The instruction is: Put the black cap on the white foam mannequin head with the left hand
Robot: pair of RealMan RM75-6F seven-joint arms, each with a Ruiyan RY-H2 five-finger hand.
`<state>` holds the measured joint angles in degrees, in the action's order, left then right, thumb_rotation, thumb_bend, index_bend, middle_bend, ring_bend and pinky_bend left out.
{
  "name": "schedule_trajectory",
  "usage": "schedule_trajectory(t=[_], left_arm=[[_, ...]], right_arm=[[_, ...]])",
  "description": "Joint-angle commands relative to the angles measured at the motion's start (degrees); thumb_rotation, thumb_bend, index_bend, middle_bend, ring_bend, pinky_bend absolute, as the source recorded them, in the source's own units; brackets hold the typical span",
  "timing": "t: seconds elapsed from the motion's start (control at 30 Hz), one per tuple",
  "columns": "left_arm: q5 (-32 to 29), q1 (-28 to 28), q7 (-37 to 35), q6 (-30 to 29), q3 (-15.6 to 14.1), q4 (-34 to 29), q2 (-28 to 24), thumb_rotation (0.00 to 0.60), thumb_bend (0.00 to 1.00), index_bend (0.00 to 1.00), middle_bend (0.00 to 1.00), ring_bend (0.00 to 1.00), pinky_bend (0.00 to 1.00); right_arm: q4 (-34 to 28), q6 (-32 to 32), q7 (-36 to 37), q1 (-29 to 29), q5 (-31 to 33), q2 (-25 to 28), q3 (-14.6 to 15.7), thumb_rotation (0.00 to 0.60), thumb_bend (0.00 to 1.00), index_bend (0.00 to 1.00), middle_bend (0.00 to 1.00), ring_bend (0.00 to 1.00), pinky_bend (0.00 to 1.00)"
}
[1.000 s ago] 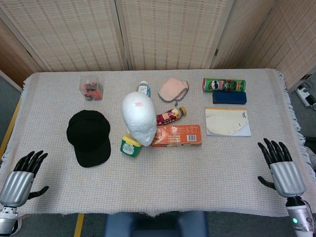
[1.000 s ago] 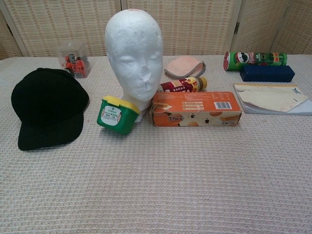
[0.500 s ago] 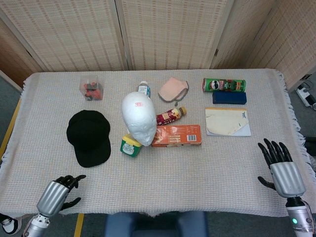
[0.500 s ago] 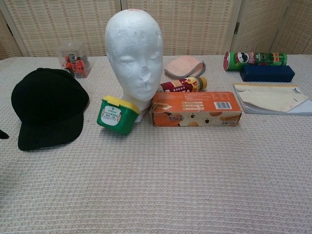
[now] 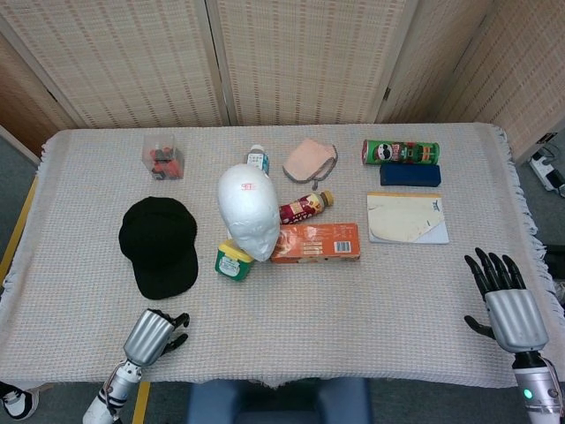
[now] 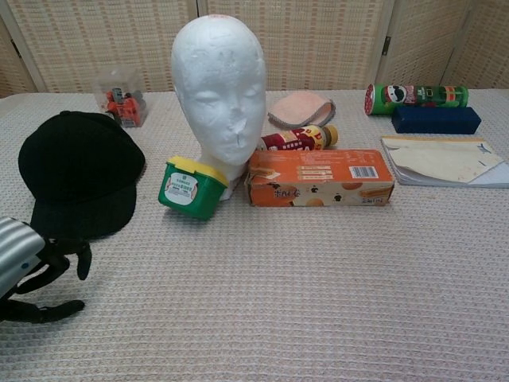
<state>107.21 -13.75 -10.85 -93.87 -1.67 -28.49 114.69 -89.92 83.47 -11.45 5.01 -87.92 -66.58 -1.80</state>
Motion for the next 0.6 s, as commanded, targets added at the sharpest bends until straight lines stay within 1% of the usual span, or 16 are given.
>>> schedule_trajectory(t=[0.03, 0.27, 0.43, 0.6], left_arm=[[-3.31, -3.69, -3.46, 0.48, 2.52, 7.74, 5.72, 0.600, 0.23, 0.57, 1.00, 1.00, 1.00], [-7.39, -6.03, -4.68, 3.12, 4.19, 13.59, 8.49, 0.600, 0.23, 0.48, 1.00, 1.00, 1.00], [-9.10, -6.99, -4.34, 4.84, 4.13, 16.65, 8.99, 0.600, 0.23, 0.47, 1.00, 1.00, 1.00], [-10.31, -7.44, -3.91, 5.16, 3.91, 18.10, 8.82, 0.600, 0.24, 0.47, 1.00, 1.00, 1.00]], right_arm=[[-0.04, -0.42, -0.32, 0.14, 0.42, 0.01, -0.08, 0.600, 0.06, 0.00, 0.00, 0.00, 0.00], [-0.30, -1.44, -1.10, 0.43, 1.38, 0.02, -0.18, 0.600, 0.06, 0.00, 0.00, 0.00, 0.00], [-0.45, -1.42, -1.26, 0.44, 1.31, 0.08, -0.11, 0.600, 0.06, 0.00, 0.00, 0.00, 0.00], [-0.58, -1.82, -1.23, 0.56, 1.33, 0.14, 0.07, 0.600, 0.06, 0.00, 0.00, 0.00, 0.00]])
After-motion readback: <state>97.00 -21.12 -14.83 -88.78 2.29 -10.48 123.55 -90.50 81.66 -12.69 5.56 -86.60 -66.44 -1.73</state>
